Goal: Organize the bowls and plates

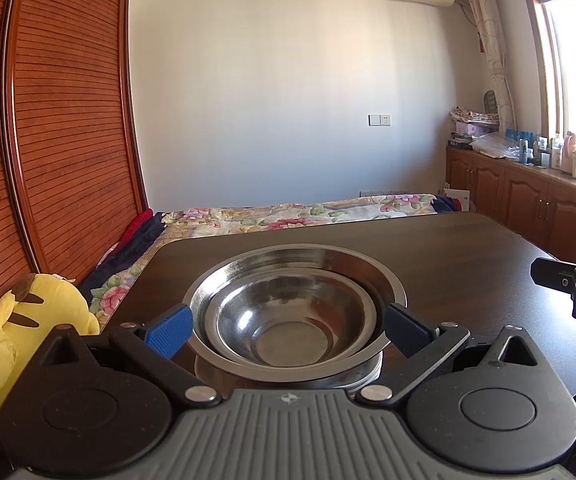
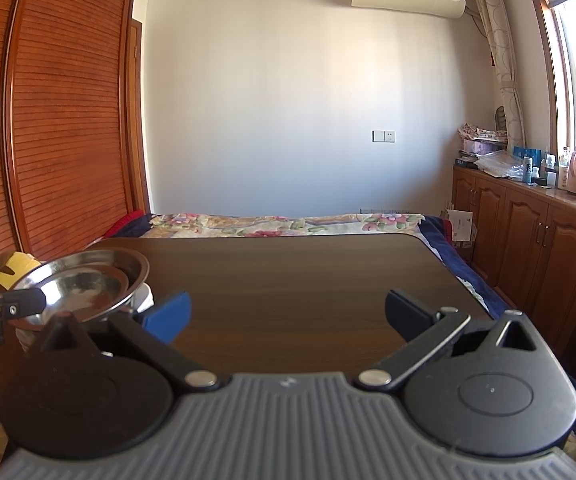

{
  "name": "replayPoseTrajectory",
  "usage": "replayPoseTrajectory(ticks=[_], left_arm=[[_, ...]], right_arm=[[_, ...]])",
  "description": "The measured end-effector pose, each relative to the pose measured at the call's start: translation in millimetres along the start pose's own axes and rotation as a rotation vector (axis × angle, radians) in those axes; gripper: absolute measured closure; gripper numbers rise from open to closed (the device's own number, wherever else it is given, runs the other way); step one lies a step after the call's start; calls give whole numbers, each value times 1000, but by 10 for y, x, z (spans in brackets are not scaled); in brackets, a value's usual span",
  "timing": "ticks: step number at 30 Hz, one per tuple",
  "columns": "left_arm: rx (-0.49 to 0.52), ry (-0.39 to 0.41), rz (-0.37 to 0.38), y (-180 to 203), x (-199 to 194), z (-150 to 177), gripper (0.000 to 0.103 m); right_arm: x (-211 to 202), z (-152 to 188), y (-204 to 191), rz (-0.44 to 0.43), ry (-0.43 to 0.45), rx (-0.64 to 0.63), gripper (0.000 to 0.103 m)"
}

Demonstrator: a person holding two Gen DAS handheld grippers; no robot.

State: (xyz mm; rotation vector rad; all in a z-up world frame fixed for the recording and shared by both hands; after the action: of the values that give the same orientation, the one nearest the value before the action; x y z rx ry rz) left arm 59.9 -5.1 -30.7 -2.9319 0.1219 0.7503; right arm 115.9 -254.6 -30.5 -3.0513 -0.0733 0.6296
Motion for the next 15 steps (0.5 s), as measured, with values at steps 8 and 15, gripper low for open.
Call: replayPoseTrajectory(ticks=[8, 15], left_arm=[[0, 0, 4, -3, 2, 0, 0], [0, -2, 4, -4, 7, -3, 0]], right_arm=[[5, -3, 4, 0, -1, -2, 0], [5, -7, 1, 0, -1, -2, 0]])
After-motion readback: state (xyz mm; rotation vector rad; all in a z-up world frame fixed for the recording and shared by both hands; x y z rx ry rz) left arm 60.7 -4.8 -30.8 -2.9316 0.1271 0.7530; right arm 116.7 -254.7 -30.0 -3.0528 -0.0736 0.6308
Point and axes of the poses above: each gripper's, at about its wrist camera, not at the fingertips, and x roughly the way its jaws point, y to its right, z to its underside, the point moved 8 cm from there along x, roughly the way its jaws point, and after that the axes turned 7 degrees about -y, right-handed, at the moved point
